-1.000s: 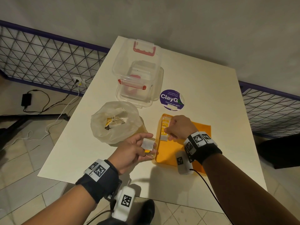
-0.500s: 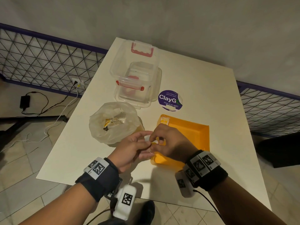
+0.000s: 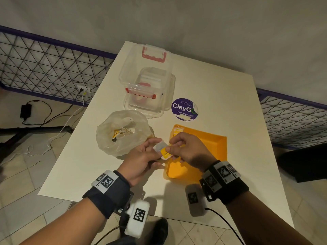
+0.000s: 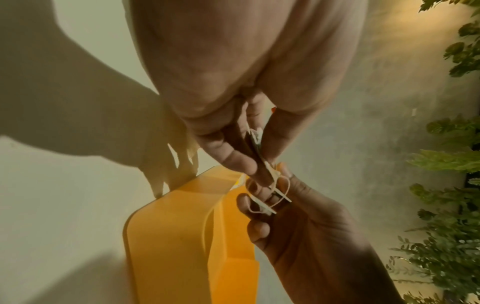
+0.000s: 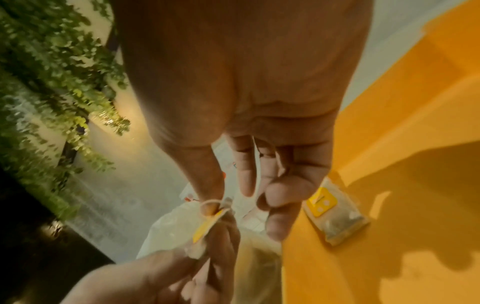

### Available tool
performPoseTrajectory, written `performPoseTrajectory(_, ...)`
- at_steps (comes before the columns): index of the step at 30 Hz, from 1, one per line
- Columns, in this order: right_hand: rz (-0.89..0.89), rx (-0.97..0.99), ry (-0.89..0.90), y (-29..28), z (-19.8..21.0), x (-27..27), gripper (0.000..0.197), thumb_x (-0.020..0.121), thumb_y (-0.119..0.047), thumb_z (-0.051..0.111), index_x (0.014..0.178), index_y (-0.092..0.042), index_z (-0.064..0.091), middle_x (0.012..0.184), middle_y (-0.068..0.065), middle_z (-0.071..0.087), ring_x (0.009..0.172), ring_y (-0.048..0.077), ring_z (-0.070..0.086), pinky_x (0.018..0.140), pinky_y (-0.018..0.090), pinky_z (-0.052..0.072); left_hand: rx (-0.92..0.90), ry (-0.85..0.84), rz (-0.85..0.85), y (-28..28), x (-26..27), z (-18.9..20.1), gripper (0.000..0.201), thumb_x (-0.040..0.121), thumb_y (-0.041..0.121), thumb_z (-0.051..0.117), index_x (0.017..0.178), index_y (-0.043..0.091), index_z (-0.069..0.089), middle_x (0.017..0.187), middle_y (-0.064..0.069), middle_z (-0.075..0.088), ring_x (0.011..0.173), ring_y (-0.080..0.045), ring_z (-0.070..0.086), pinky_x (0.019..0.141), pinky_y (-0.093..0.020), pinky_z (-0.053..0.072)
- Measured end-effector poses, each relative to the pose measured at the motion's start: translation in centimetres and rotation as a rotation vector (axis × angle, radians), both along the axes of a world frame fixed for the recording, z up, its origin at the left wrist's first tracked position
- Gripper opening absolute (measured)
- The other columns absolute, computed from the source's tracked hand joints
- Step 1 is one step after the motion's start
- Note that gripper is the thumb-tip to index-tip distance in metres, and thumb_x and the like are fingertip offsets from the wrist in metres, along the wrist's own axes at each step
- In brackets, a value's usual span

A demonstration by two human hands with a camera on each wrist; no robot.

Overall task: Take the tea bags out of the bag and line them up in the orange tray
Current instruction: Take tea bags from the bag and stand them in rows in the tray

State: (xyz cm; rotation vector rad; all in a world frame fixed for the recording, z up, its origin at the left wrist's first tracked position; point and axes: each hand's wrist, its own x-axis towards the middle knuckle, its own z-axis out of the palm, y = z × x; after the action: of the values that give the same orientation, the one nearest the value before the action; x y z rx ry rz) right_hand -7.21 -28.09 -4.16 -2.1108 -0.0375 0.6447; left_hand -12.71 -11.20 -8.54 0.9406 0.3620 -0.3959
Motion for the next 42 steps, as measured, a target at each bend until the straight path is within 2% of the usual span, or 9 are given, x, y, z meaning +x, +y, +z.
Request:
performPoseTrajectory(4,-0.027,0.100,0.174,0.0,0.8,-0.3,0.024,0.086,-0.022,0.076,0.101,-0.005,0.067,0.089,0.015,0.076,0.079,0.029,0.075,0.055,0.028,0.054,-0.037,-0.026,0.008,-0.1,0.1,-0.1,0.051,0.088,-0.019,0.053,0.129,0.012,0.055,0.093,-0.011,0.068,0.074,-0.018,0.069,0.064,-0.027,0.060)
performPoseTrajectory(7,-0.053,0.101,0.139,0.0,0.9,-0.2,0.014,0.087,-0.015,0.074,0.093,-0.004,0.070,0.086,0.015,0.075,0.078,0.030,0.075,0.056,0.031,0.055,-0.018,-0.039,0.006,-0.2,0.1,-0.1,0.051,0.087,-0.020,0.054,0.124,0.014,0.059,0.090,-0.013,0.070,0.077,-0.023,0.069,0.069,-0.028,0.059)
performPoseTrajectory(11,-0.036,0.033,-0.020,0.0,1.3,0.0,0.005,0.086,-0.006,0.067,0.083,-0.003,0.068,0.076,0.017,0.074,0.069,0.028,0.071,0.056,0.034,0.054,0.091,-0.040,0.001,-0.4,0.2,-0.2,0.034,0.083,-0.013,0.064,0.109,0.009,0.067,0.098,-0.017,0.065,0.078,-0.022,0.065,0.060,-0.026,0.056)
performPoseTrajectory(15,-0.009,0.033,0.046,0.1,1.8,0.0,0.014,0.086,-0.017,0.073,0.092,-0.004,0.070,0.079,0.013,0.074,0.066,0.017,0.071,0.053,0.028,0.053,0.049,-0.035,0.031,-0.6,0.1,-0.3,0.024,0.085,-0.013,0.062,0.099,0.006,0.066,0.096,-0.015,0.066,0.076,-0.022,0.068,0.060,-0.026,0.058)
performPoseTrajectory(19,0.022,-0.006,0.033,0.2,1.6,-0.4,0.016,0.085,-0.018,0.076,0.091,-0.006,0.068,0.075,0.013,0.074,0.066,0.025,0.070,0.052,0.026,0.052,0.034,-0.059,0.061,-0.8,0.1,-0.3,0.027,0.085,-0.012,0.062,0.102,0.009,0.064,0.092,-0.009,0.066,0.071,-0.019,0.067,0.061,-0.026,0.056)
performPoseTrajectory(23,-0.005,0.046,-0.065,0.3,2.1,-0.3,0.011,0.087,-0.008,0.073,0.091,0.000,0.066,0.077,0.018,0.072,0.052,0.006,0.063,0.049,0.025,0.050,0.029,-0.076,0.056,-0.9,0.0,-0.3,0.026,0.088,-0.010,0.060,0.107,0.007,0.061,0.091,-0.004,0.072,0.073,-0.013,0.069,0.062,-0.023,0.056)
performPoseTrajectory(31,0.015,0.046,-0.111,0.0,2.8,0.2,0.007,0.085,-0.011,0.076,0.089,-0.007,0.072,0.069,0.004,0.069,0.053,0.004,0.057,0.056,0.023,0.050,0.086,-0.084,0.068,-0.8,-0.3,-0.2,0.029,0.086,-0.004,0.066,0.113,0.004,0.062,0.101,-0.013,0.072,0.087,-0.020,0.069,0.072,-0.027,0.057)
performPoseTrajectory(36,0.117,-0.324,-0.451,-2.2,4.3,2.7,0.004,0.085,-0.020,0.074,0.084,-0.016,0.073,0.083,-0.008,0.067,0.079,0.008,0.060,0.073,0.023,0.049,0.349,-0.084,-0.178,0.0,-1.4,-0.4,0.021,0.090,0.005,0.067,0.110,0.011,0.069,0.105,-0.016,0.072,0.094,-0.022,0.067,0.075,-0.025,0.055)
performPoseTrajectory(42,0.171,-0.427,-0.349,-4.0,3.7,3.8,0.005,0.083,-0.015,0.075,0.080,-0.011,0.072,0.077,-0.005,0.066,0.073,0.009,0.057,0.064,0.026,0.043,0.491,-0.239,-0.530,3.3,-3.6,1.5,0.012,0.091,0.013,0.069,0.101,0.016,0.074,0.097,-0.005,0.077,0.094,-0.022,0.070,0.076,-0.024,0.053)
